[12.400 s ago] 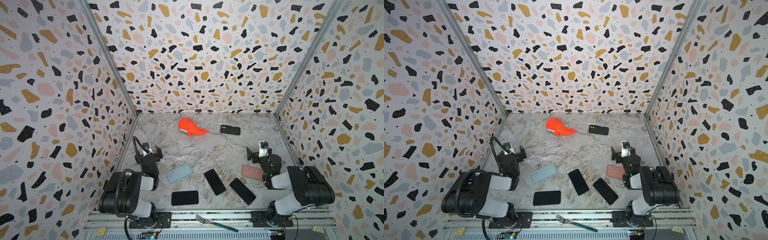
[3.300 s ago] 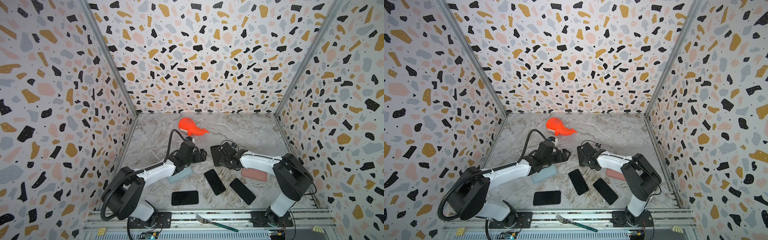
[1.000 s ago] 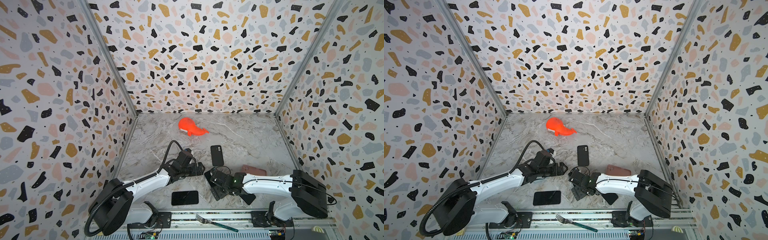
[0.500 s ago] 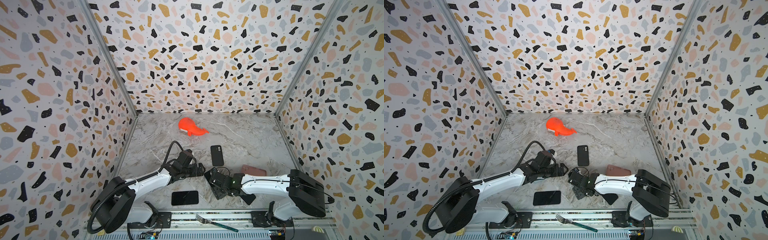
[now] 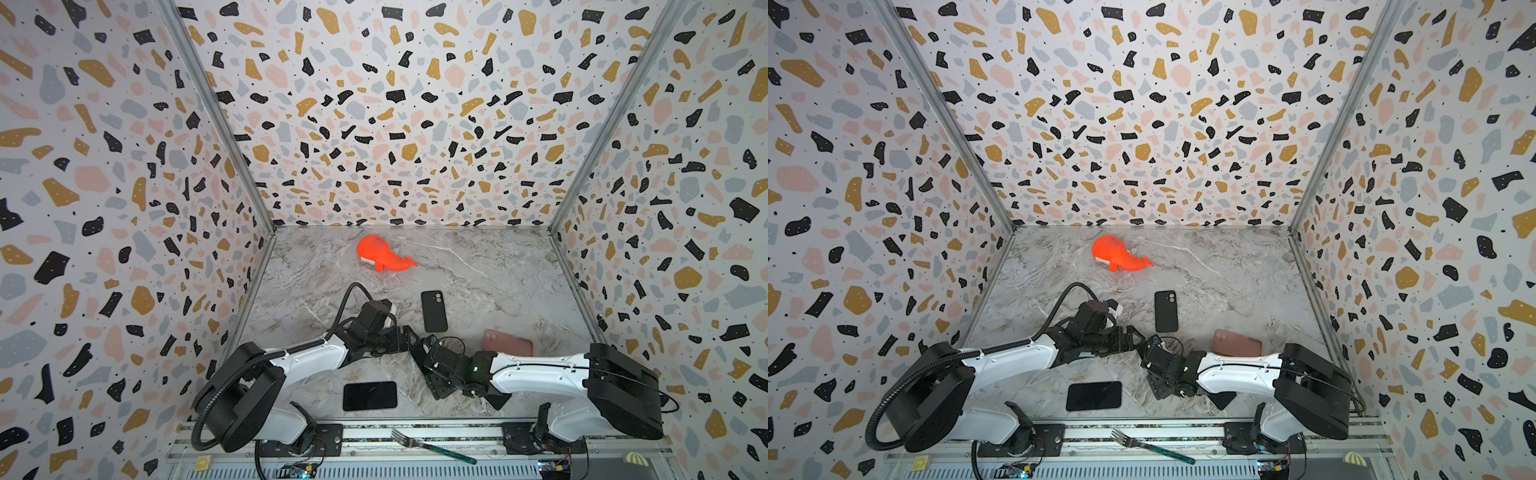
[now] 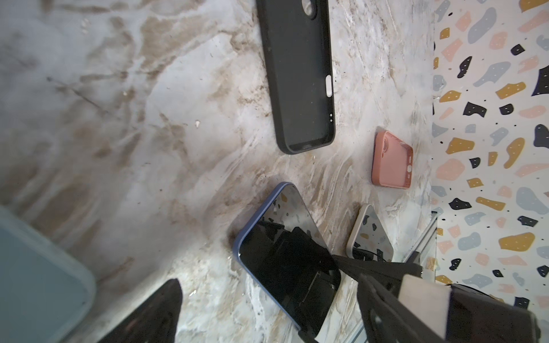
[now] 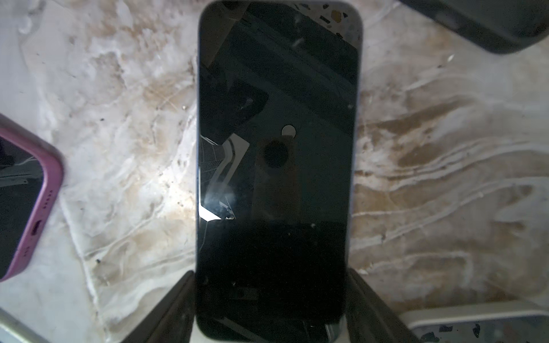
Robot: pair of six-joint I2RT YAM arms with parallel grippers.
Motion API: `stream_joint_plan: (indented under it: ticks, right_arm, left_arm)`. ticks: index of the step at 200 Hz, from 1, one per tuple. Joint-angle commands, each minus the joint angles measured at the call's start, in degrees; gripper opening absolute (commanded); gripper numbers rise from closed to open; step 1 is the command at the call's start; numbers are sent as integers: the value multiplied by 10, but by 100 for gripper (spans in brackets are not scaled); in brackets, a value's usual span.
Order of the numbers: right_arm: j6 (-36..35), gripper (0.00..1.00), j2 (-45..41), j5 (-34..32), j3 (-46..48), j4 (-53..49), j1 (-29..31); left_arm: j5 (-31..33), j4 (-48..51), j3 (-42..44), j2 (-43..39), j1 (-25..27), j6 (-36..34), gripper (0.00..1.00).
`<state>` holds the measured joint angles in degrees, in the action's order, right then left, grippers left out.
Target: Put the phone into the phone case
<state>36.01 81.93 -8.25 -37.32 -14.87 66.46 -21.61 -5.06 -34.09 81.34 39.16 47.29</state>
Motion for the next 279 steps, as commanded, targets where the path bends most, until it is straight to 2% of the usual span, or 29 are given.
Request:
stream_joint_plan:
  ticks: [1, 82, 139, 237, 279]
  right_arm:
    - [17, 56, -15, 25, 29, 20, -8]
    - [21, 52, -27, 48, 70, 75, -18]
    - [19, 50, -24, 52, 74, 80, -20]
    - [5, 49, -10, 58, 65, 87, -23]
    - [2, 49, -8, 59, 62, 88, -23]
  left_arm:
    - [-41, -75, 20, 19, -4, 29, 91]
    - [-92, -224, 60, 95, -7, 105, 80]
    - [-94, -249, 75, 120, -27, 104, 73]
    - [-97, -280, 87, 131, -44, 82, 34]
    - [-100, -294, 88, 149, -50, 76, 20]
